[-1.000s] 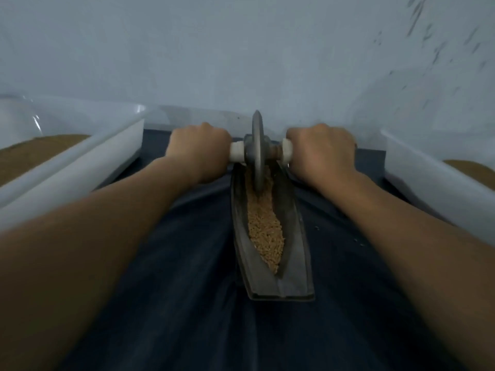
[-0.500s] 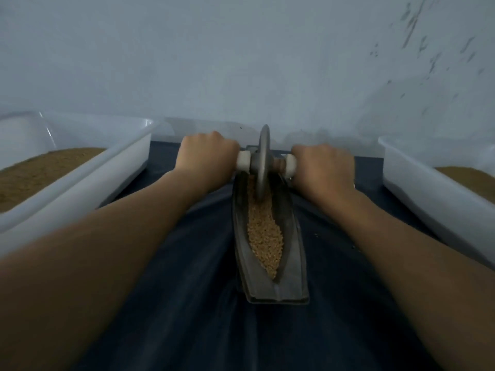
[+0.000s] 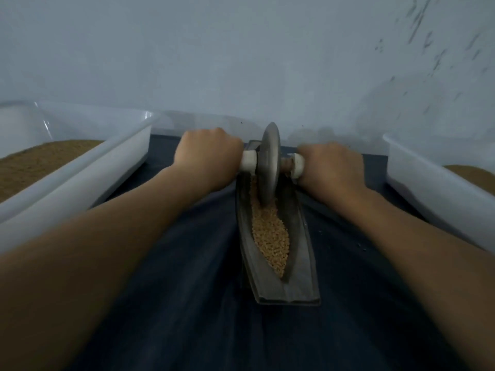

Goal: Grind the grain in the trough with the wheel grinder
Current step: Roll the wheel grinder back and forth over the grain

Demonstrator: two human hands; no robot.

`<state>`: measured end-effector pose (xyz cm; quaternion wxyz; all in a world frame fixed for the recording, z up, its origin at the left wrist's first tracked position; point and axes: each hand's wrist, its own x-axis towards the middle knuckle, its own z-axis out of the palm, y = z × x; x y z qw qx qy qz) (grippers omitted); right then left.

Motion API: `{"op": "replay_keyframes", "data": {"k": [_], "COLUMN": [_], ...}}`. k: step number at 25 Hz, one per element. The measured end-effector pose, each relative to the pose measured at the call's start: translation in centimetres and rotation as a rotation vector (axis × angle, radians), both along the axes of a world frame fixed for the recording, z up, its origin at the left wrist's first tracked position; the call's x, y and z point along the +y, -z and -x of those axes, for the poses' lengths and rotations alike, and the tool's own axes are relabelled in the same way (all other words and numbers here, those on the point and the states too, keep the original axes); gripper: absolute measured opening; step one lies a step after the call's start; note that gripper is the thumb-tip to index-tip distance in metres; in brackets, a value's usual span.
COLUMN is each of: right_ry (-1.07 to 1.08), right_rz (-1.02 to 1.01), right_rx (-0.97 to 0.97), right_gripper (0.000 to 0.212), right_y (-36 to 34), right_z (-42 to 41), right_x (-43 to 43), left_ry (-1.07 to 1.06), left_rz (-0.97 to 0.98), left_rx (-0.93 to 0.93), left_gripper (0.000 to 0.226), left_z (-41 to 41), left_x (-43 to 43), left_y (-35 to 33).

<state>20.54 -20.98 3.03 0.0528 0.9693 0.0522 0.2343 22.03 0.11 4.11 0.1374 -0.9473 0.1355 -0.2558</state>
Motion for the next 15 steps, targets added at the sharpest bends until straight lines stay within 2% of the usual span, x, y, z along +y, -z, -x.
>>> {"op": "replay_keyframes", "data": {"k": [2,3,5,7,10,13,15], "right_ry": [0.009,-0.023,-0.114,-0.133,-0.085,0.011,-0.021], "right_rz": [-0.06,-0.021,0.189,0.24,0.162,0.055,0.112], "right_rx": [0.114,0.103,-0.103,-0.256,-0.18,0.004,0.062], "right_gripper": [0.016,0.016,0.017,0.02,0.014,0.014,0.013], "right_y": [-0.9,-0.8,0.4,1.4,0.7,-1.5,-2.0], "right_z": [-1.1,-0.5,1.9,3.7,1.5,-1.3,-0.6], "right_x": [0.2,-0.2,-1.7,-2.5,-1.0,1.3,0.9], "left_ry": [-0.004,0.029,0.125,0.202,0.135,0.006,0.01], "left_rz": [-0.007,-0.017,-0.002,0.039,0.023,0.134,0.11], "left_rx": [0.08,0.101,0.047,-0.053,-0.061,0.099,0.163], "left_gripper": [0.017,0.016,0.009,0.016,0.008,0.02,0.019], "left_z": [-1.3,-0.9,1.2,2.7,0.8,-1.6,-1.0], "left_x": [-0.7,-0.3,1.7,2.9,2.0,0.3,0.7], "left_y": [-1.4,-1.3,0.7,2.3,1.8,0.1,0.1]}}
